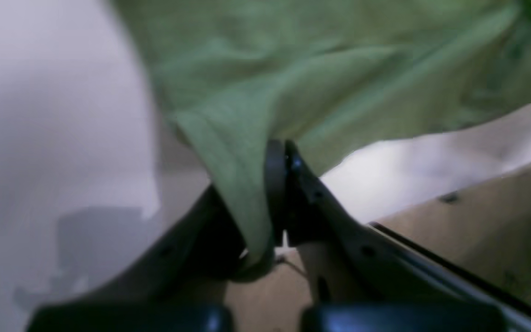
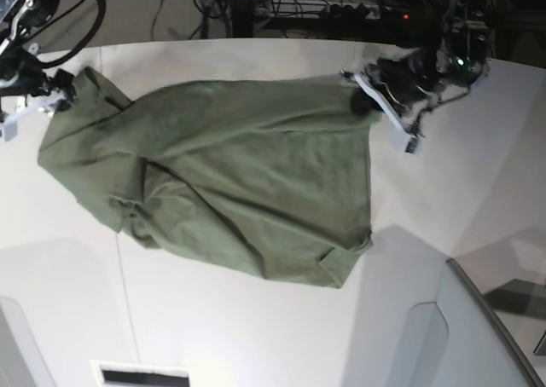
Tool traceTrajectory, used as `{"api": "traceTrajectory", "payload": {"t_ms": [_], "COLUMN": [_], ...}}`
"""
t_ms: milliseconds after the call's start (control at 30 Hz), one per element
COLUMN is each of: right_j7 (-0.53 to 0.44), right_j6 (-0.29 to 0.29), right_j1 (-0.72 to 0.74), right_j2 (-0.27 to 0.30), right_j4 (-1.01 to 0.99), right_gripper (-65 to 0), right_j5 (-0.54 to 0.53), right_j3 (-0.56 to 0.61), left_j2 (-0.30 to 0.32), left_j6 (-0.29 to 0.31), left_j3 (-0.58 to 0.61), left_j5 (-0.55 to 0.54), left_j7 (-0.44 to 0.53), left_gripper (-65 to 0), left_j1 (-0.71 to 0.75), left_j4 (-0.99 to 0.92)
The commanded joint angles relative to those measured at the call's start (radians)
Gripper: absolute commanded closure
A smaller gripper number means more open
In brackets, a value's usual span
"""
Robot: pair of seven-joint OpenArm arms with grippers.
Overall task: Layout the t-shirt on the table in an organized manner, then fold the t-shirt properly
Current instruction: 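Grasp the shirt corners with both grippers and lift it taut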
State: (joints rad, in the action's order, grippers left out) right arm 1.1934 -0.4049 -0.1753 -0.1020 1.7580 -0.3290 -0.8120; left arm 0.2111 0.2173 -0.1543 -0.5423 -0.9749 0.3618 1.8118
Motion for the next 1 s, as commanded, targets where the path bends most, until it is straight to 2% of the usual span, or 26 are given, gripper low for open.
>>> {"api": "traceTrajectory", "payload": {"t_ms": [0,67,200,333,433,533,667,967], "right_j7": [0.006,0.006,-0.019,0.006,0.062,0.059,-0.014,-0.057], "right_j6": [-0.004,-0.006,-0.030,-0.154,-0.202,-0.202,-0.202,-0.202], "right_j1": [0.015,0.021,0.035,0.038,0.050,0.058,0.052,0.064], "right_j2": [0.011,0.011,0.011,0.006,0.003,-0.002,0.003,0.006], "right_j4": [0.001,-0.016,-0.051,-0.046,-0.046,-0.057,-0.082,-0.249], "right_gripper": [-45.6,-52.4,-50.7,-50.6,-50.6,-50.6,-50.6,-50.6], "right_j5": [-0.012,-0.012,-0.014,-0.014,-0.014,-0.014,-0.012,-0.011], "right_j3": [-0.002,-0.002,-0.002,-0.002,-0.002,-0.004,-0.004,-0.002], "left_j2": [0.009,0.009,0.023,0.026,0.026,0.026,0.027,0.027], "left_j6": [0.011,0.011,0.011,0.011,0.012,0.012,0.012,0.012], "left_j3": [-0.031,-0.064,-0.123,-0.138,-0.138,-0.140,-0.140,-0.140], "left_j5": [-0.012,-0.012,-0.012,-0.012,-0.012,-0.012,-0.012,-0.012], "left_j7": [-0.002,-0.022,-0.023,-0.023,-0.023,-0.023,-0.023,-0.023], "left_gripper": [0.0,0.0,0.0,0.0,0.0,0.0,0.0,0.0], "left_j1": [-0.025,-0.036,-0.040,-0.039,-0.034,-0.037,-0.039,-0.037], "left_j4": [0.042,0.064,0.093,0.098,0.116,0.121,0.118,0.116]}}
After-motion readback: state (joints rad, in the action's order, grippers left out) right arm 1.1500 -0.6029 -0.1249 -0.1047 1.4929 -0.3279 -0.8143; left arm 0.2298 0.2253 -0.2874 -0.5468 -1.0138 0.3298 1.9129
